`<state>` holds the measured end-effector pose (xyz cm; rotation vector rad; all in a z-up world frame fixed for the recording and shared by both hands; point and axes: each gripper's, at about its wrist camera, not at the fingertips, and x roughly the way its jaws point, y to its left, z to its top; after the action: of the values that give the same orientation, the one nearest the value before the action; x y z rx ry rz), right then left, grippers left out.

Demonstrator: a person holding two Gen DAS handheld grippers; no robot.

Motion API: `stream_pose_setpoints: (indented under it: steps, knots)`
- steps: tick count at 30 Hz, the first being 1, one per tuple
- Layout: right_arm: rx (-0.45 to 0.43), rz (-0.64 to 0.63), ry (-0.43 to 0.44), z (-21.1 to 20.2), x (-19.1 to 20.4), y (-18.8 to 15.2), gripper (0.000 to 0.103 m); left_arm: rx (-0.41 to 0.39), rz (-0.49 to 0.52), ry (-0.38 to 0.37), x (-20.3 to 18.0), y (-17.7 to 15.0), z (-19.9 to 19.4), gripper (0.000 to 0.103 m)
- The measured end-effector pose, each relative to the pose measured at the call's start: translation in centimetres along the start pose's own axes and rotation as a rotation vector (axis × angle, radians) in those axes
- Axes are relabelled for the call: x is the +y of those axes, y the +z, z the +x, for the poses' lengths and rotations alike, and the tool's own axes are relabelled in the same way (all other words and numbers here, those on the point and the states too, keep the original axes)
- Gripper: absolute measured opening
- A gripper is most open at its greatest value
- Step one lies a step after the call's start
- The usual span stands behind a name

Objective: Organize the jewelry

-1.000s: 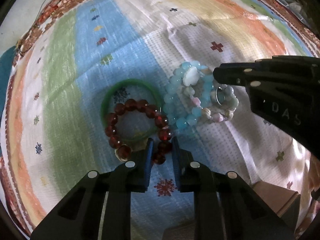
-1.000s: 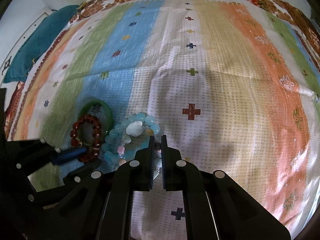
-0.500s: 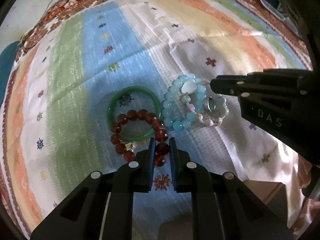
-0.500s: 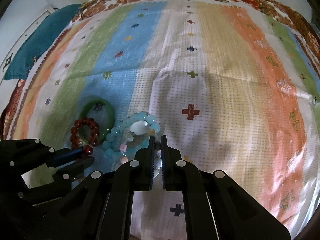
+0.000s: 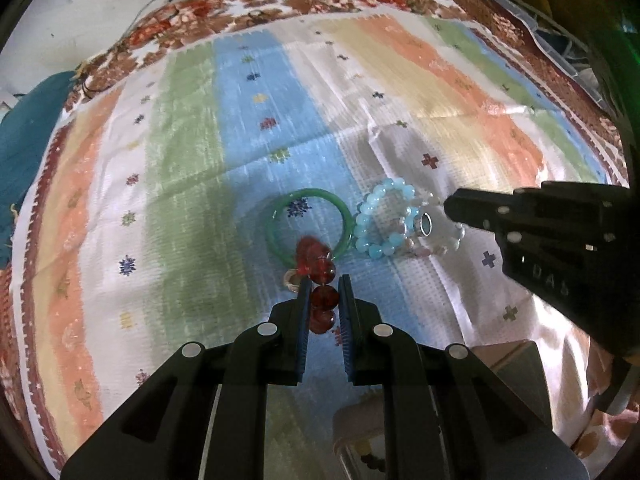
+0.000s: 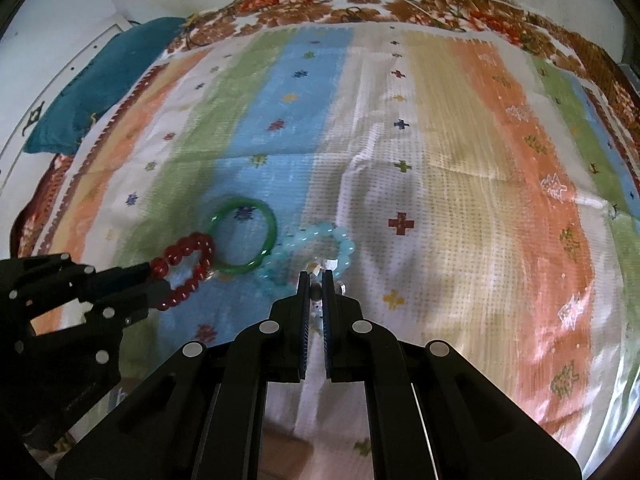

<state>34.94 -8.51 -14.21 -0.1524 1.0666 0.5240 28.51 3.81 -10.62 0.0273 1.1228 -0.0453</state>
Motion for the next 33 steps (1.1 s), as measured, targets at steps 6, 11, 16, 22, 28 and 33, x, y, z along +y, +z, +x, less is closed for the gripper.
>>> stream_pose_setpoints:
  steps: [6, 11, 16, 22, 28, 33]
  knots:
    - [-0.011, -0.011, 0.002, -1.5, 1.1, -0.6, 0.007, -0.026, 0.022, 0.008, -0.9, -0.4, -1.7, 0.013]
    - [-0.022, -0.027, -0.008, -2.5, 1.7, -1.3, 0.003, -0.039, 0.014, 0.018, -1.0, -0.7, -2.6, 0.013]
    - [-0.039, -0.042, -0.012, -3.6, 2.2, -1.7, 0.003, -0.063, -0.007, 0.023, -0.8, -1.0, -3.6, 0.013]
    - [0.011, -0.013, 0.003, -2.2, 1.3, -2.1, 0.002, -0.056, -0.012, 0.03, -0.6, -1.4, -3.5, 0.013]
    - [0.1, 0.014, -0.003, 0.0, 0.1, -2.8, 0.003, -0.04, -0.018, 0.025, -0.4, -1.6, -2.8, 0.013]
    - [0.144, 0.016, -0.003, 1.3, -0.3, -3.3, 0.003, -0.034, -0.005, 0.019, -0.8, -1.6, -2.7, 0.013]
